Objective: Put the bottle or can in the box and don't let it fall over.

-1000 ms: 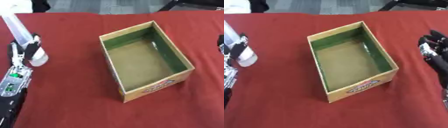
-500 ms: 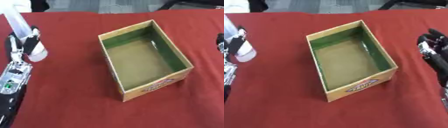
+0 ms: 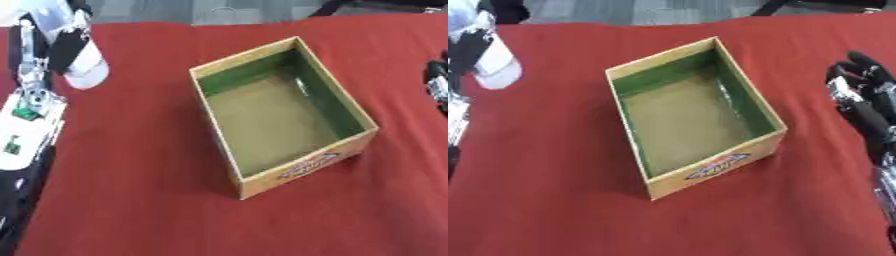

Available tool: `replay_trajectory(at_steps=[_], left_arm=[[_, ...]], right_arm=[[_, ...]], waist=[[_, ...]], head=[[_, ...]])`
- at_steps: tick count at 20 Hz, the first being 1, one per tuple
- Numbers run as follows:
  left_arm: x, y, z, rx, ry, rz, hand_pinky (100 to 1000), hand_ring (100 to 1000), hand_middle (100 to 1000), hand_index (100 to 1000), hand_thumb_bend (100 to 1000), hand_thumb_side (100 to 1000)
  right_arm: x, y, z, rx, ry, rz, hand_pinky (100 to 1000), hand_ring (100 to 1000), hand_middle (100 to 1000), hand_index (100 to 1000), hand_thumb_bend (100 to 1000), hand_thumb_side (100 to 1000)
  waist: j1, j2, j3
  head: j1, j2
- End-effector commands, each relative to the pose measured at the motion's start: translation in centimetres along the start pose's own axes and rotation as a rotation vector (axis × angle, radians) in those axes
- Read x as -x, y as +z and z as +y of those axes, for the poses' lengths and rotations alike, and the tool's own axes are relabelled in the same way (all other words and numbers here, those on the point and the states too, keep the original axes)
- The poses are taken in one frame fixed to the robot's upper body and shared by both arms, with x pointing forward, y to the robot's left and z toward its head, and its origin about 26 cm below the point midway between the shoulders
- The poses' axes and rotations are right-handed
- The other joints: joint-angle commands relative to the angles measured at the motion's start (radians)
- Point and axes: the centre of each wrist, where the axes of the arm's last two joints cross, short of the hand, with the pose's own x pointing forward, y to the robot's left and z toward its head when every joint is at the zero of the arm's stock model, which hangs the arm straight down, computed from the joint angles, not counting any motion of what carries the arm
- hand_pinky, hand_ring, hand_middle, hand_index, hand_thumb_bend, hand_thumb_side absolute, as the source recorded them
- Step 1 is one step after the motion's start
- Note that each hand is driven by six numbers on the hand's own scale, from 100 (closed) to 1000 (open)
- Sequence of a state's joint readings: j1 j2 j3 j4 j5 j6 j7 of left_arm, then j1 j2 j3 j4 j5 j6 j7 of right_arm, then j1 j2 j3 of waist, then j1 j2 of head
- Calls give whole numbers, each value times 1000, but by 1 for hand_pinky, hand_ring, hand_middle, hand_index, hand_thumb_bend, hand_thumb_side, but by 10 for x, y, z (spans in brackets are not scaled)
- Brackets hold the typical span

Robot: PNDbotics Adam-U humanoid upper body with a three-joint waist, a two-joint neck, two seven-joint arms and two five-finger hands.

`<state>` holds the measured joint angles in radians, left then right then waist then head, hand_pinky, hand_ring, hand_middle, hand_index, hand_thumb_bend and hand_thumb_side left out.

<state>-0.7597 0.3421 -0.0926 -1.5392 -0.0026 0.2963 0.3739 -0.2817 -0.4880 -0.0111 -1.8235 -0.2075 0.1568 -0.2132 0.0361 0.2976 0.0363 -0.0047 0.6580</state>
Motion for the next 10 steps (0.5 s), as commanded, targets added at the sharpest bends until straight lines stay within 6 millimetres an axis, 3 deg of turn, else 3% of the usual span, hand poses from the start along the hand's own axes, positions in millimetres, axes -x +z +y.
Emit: replay_trajectory(at_steps=[1,6,10], left_arm=[[-28,1,-15,66,27,-80,650,661,128,152,100,415],[-49,7,-52,165,68,-129,649,658,128,153,100,412],[-55,10,-78,214,58,-147,646,657,129,153,100,409]], right_arm=[[-8,-3,-2,-5,9,-30,922,904,847,933,147,466],[-12,-5,0,-6,2,-46,927,909,850,935,150,454],[-17,-8,2,-2,-9,-72,929,911,852,935,151,443]], waist=[[0,-30,-2],[-2,-34,-14],[-2,-36,-33]], head=[[-12,1],[-23,2],[-9,0]])
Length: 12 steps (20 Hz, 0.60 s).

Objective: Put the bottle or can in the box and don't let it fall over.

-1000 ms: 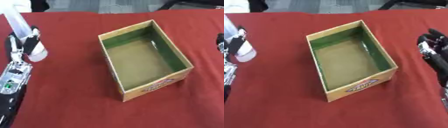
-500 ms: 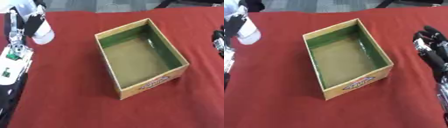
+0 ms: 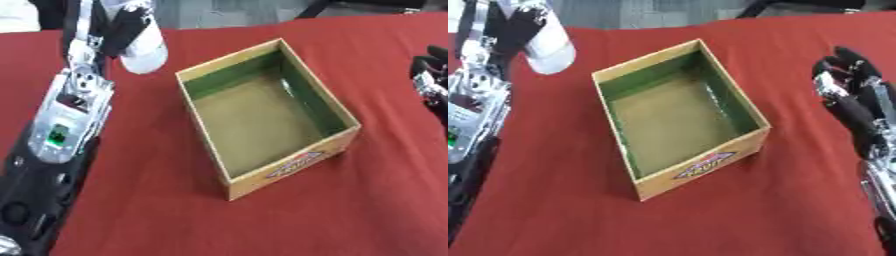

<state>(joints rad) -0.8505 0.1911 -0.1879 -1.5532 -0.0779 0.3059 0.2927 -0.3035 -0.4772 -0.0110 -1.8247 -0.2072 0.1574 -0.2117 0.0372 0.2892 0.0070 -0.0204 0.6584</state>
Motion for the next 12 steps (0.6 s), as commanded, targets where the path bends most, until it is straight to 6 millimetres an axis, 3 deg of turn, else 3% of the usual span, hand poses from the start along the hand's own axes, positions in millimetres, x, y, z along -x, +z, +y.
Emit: replay_trajectory(at_steps=[1,12], left_arm=[[-11,-5,-16,29,-12,-43,646,657,129,153,100,410],[8,-6,-62,49,-27,11,641,659,129,154,100,412]], right_arm=[[-14,-4,0,1,2,-59,929,911,852,935,151,440],[-34,-16,7,34,-54,-143,936,914,852,934,144,419]], waist=[[-3,-29,-9],[4,-25,-81]], head=[[12,0],[58,-11]])
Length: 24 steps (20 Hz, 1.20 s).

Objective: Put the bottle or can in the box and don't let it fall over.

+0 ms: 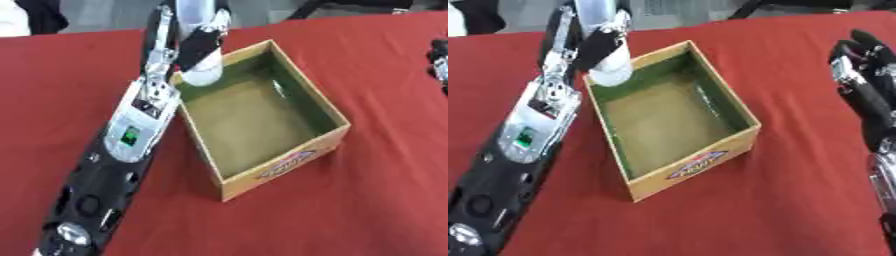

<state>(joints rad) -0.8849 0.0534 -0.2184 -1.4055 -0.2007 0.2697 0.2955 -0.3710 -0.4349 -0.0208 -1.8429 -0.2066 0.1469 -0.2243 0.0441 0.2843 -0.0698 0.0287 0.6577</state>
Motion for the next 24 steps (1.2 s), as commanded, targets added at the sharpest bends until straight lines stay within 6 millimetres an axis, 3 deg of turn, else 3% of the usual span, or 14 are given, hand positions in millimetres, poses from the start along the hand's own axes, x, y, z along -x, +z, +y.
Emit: replay_trajectory(at_steps=[1,11,16,19,22,24], left_arm=[[-5,-4,-9,-5,4,-13,641,659,129,154,100,412],[15,3,-31,37,32,65,645,679,149,168,100,399],[22,7,-37,87,64,97,694,751,272,267,100,291],[24,8,-37,109,51,100,764,832,453,454,267,251],[21,8,-36,152,27,74,850,938,696,728,505,370],[20,8,-34,176,12,63,879,975,773,810,621,452]], right_arm=[[-15,-5,-2,22,4,-63,936,914,852,934,143,419],[-23,-10,1,33,-7,-98,939,913,851,934,137,416],[-23,-11,0,35,-7,-102,939,913,850,934,136,416],[-23,-10,-1,36,-3,-100,944,913,850,934,136,417],[-22,-10,-2,41,-1,-99,946,912,850,934,136,419],[-22,-10,-2,44,-1,-99,949,913,850,934,135,420]], waist=[[-1,-19,-9],[12,-22,-32],[14,-24,-31],[15,-24,-29],[16,-25,-26],[17,-26,-24]], head=[[10,-10],[6,-8],[3,-8],[1,-8],[-1,-8],[-4,-8]])
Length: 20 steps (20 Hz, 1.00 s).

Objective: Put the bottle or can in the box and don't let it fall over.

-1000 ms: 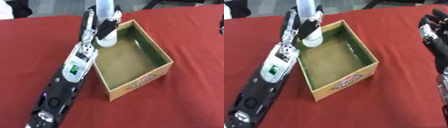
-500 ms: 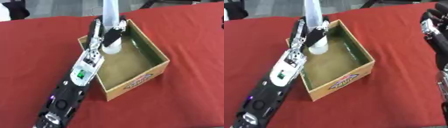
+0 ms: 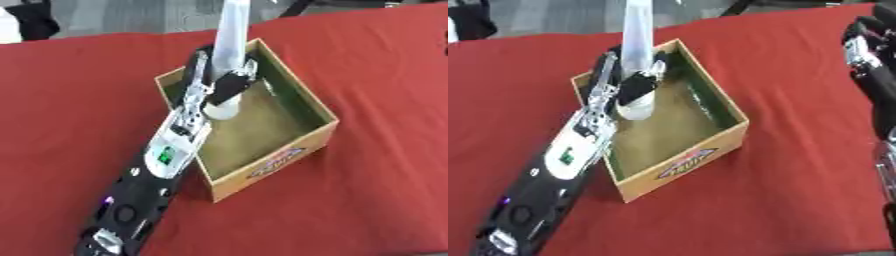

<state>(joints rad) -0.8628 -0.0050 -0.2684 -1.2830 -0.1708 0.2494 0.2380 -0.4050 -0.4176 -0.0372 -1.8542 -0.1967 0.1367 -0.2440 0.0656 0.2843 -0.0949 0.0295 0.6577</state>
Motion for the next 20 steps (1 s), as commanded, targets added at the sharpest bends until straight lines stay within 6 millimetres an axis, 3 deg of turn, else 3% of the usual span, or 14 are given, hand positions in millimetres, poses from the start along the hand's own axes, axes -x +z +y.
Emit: replay_trajectory(at_steps=[1,4,11,20], left_arm=[[-10,-1,6,28,-31,-42,892,986,795,829,672,493],[-10,-1,10,33,-52,-33,894,987,802,834,729,550],[-6,2,20,18,-66,-8,887,981,793,829,696,545],[5,19,46,1,-104,13,888,979,789,831,673,530]], right_arm=[[-11,-4,-5,12,17,-43,949,913,850,934,135,420],[-11,-3,-6,18,18,-42,950,913,850,934,134,420],[-9,-2,-8,22,30,-34,950,913,850,933,132,422],[-6,1,-16,35,59,-20,950,913,849,933,129,427]], waist=[[-5,-26,3],[-4,-28,7],[-2,-34,24],[8,-44,55]], head=[[-5,-7],[-7,-7],[-15,-6],[-44,-5]])
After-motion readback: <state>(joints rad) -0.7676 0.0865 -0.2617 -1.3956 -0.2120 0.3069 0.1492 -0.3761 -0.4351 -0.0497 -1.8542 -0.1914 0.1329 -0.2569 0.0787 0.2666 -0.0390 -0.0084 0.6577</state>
